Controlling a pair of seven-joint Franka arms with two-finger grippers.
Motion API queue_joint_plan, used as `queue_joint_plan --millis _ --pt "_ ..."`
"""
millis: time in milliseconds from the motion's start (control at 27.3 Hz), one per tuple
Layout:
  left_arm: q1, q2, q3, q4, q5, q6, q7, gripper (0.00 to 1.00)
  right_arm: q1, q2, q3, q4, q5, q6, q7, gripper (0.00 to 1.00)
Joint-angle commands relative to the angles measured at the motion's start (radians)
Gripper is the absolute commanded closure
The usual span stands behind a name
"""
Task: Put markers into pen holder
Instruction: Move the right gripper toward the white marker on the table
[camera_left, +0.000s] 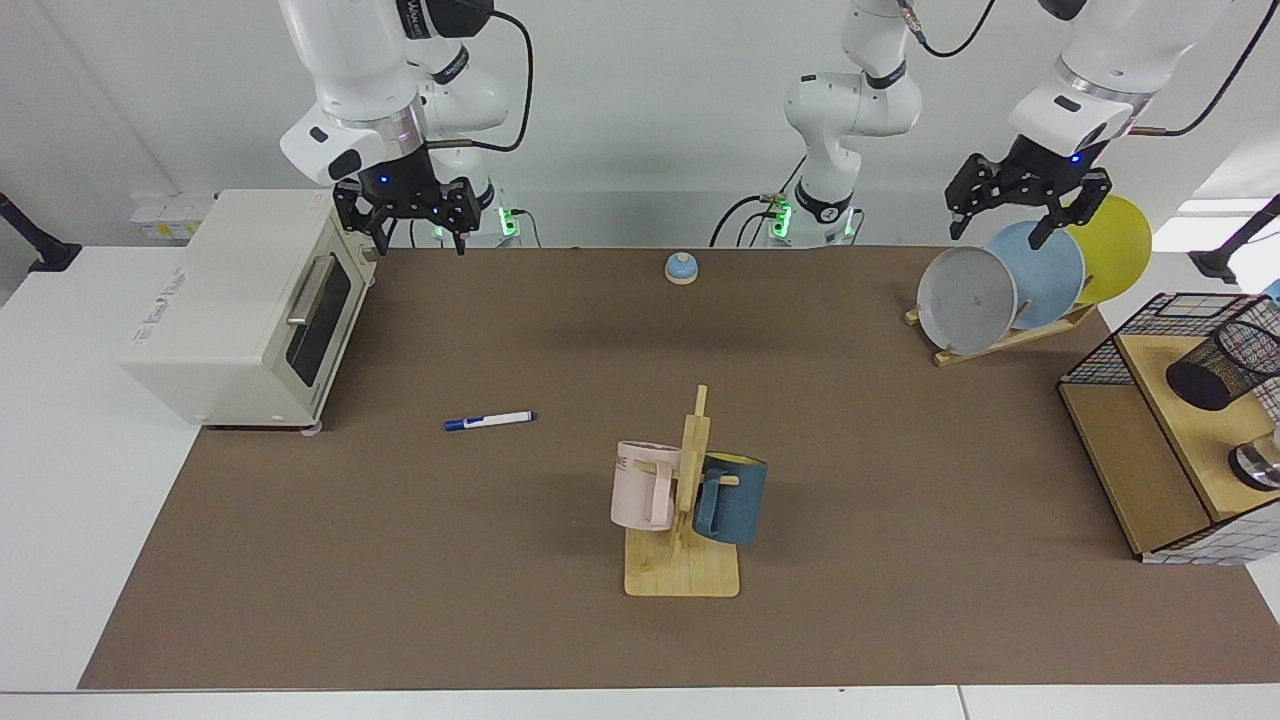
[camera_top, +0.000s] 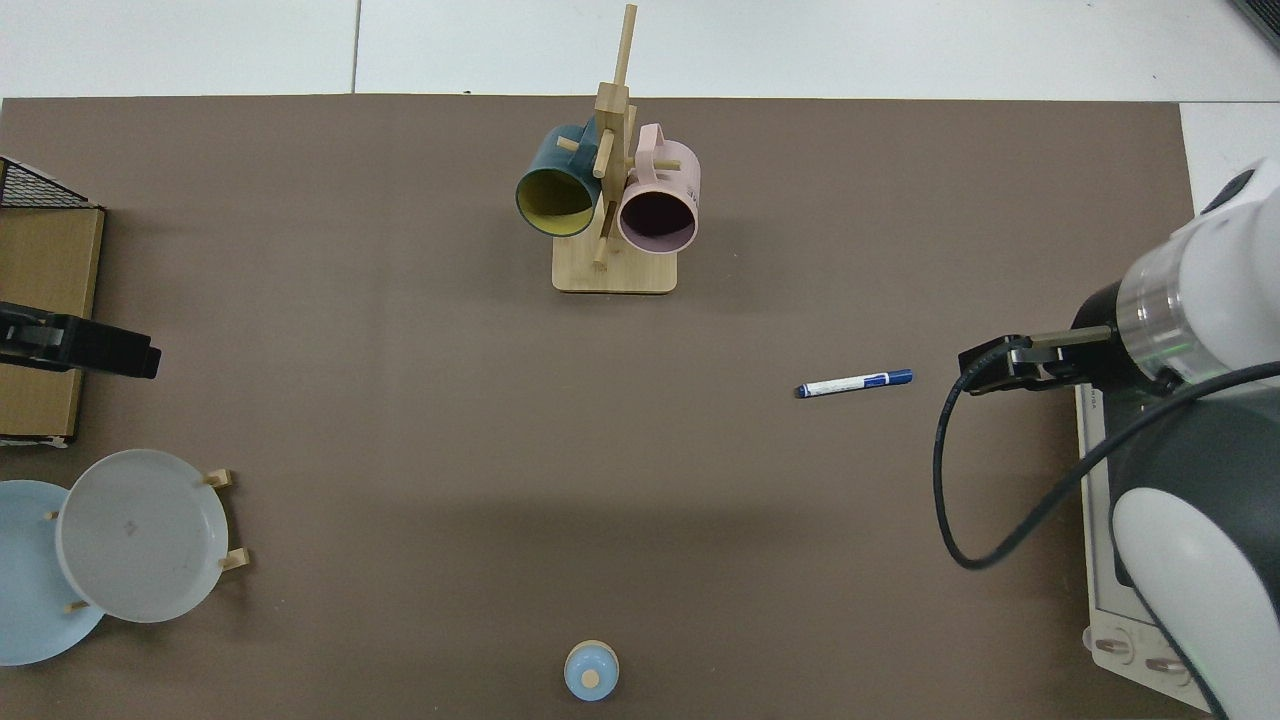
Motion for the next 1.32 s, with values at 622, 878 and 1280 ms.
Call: queue_joint_plan --millis 622,878,1280 --pt "0.006 -0.012 -0.014 0.001 -0.005 -0.024 -0.003 0.0 -0.02 -0.031 -0.005 -0.045 0.023 0.033 0.028 0.01" --pt "-0.001 -0.021 -0.014 -0.012 -0.009 -0.027 -0.01 0.0 -0.008 -0.024 -0.004 -0.079 0.021 0.119 0.338 0.01" --pt "0.009 -0.021 -0.011 -0.01 -0.008 -0.025 -0.01 0.0 -0.02 0.03 -0.004 -0.148 0.08 0.231 0.841 0.01"
